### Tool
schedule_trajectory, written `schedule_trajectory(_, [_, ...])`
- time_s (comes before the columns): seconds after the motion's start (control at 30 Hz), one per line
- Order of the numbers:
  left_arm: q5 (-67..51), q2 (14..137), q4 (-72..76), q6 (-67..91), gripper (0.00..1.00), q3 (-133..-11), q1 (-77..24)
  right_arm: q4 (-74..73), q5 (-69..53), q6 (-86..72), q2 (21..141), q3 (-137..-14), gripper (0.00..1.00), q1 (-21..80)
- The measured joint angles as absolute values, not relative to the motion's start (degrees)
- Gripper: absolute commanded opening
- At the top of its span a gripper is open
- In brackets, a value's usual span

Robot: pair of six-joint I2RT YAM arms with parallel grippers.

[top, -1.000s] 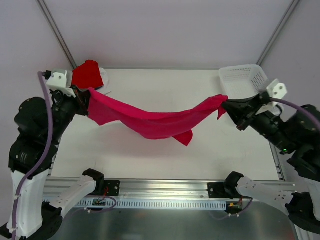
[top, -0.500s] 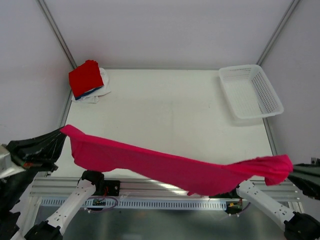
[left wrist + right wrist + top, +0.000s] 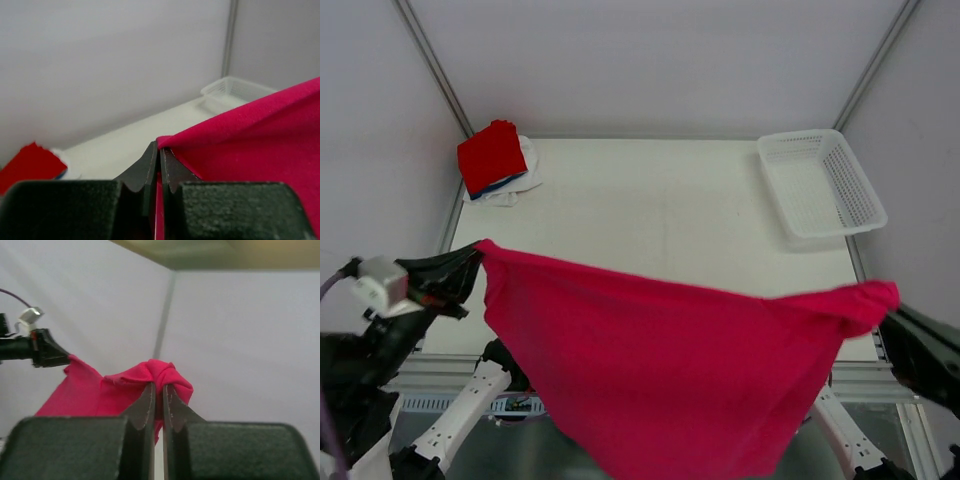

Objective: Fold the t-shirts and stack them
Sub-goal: Flatten out the tshirt

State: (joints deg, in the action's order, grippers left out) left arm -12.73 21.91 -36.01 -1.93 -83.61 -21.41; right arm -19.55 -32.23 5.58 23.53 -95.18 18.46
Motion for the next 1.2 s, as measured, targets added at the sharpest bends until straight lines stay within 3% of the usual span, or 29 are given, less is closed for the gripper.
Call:
schedule_trajectory(0.23, [4.49, 24.62, -31.48, -1.93, 0.00, -61.84, -21.41, -21.69, -10.55, 11.51, 28.60, -73.03, 0.01, 18.52])
schedule_trajectory(0.5, [17.76, 38.13, -24.82, -0.40, 0.00, -54.57, -21.41, -19.70, 3.77, 12.80, 44.27, -52.10, 0.00, 18.68])
schedule_trajectory(0.8, [20.51, 59.72, -13.96, 1.93, 0.00, -50.02, -19.51, -9.65, 12.99, 12.88, 60.77, -49.89, 0.00, 18.65])
schedule_trajectory(0.97, [19.77, 65.78, -9.34, 3.86, 0.00, -49.98, -15.18, -3.42, 13.87, 12.86, 71.31, -49.91, 0.00, 18.68])
schedule_trajectory(1.2, [20.56, 77.03, 2.96, 2.24, 0.00, -53.89, -14.57, 0.03, 16.10, 14.06, 84.31, -56.90, 0.01, 18.68])
